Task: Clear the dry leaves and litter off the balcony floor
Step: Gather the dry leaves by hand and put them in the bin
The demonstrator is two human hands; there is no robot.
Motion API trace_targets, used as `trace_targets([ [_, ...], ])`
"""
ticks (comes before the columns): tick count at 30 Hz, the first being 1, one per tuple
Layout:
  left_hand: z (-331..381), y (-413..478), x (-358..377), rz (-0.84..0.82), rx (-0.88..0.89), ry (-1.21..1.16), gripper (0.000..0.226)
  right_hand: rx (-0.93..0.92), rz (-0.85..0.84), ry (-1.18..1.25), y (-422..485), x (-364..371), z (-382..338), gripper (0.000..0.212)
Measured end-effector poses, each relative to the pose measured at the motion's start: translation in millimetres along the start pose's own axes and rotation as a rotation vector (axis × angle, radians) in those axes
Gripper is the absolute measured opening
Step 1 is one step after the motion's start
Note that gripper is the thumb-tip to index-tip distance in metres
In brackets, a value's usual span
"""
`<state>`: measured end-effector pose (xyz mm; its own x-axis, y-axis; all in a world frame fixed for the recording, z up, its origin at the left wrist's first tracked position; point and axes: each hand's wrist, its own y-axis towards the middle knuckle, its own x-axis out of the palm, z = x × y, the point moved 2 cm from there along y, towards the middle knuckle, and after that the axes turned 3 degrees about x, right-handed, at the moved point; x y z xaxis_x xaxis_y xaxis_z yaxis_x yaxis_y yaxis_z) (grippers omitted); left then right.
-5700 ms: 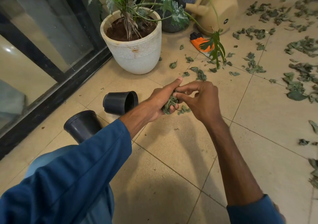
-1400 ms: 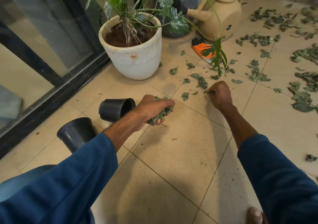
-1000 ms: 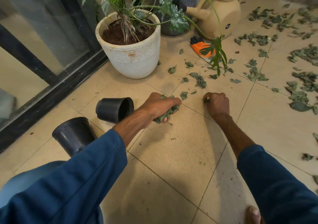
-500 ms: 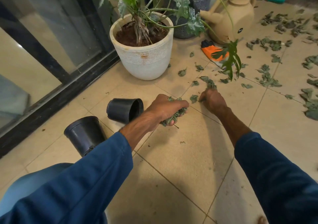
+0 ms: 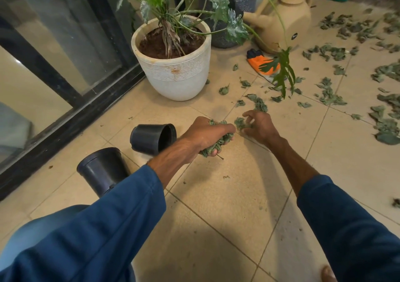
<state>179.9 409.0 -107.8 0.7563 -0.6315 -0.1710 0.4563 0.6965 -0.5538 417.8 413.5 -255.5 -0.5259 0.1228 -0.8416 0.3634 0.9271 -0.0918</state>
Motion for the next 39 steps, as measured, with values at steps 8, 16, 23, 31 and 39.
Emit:
trace_targets([
  [8, -6, 4, -20, 0.048, 0.000, -0.014, 0.028, 0.015, -0.100, -0.185, 27, 24, -22, 0.035],
  [16, 2, 9, -10, 0.035, 0.031, -0.015, 0.030, 0.063, -0.104, -0.024, -23, 25, -26, 0.020],
  [23, 24, -9, -13, 0.061, 0.108, -0.047, 0.037, 0.085, -0.094, 0.361, -83, -7, -77, 0.018],
  [31, -8, -112, -158, 0.383, 0.180, -0.375, 0.026, -0.089, -0.307, 0.692, -118, -33, -253, 0.029],
  [39, -137, -289, -288, 0.828, 0.100, -0.575, 0.025, -0.374, -0.663, 0.694, -191, 21, -492, 0.025],
])
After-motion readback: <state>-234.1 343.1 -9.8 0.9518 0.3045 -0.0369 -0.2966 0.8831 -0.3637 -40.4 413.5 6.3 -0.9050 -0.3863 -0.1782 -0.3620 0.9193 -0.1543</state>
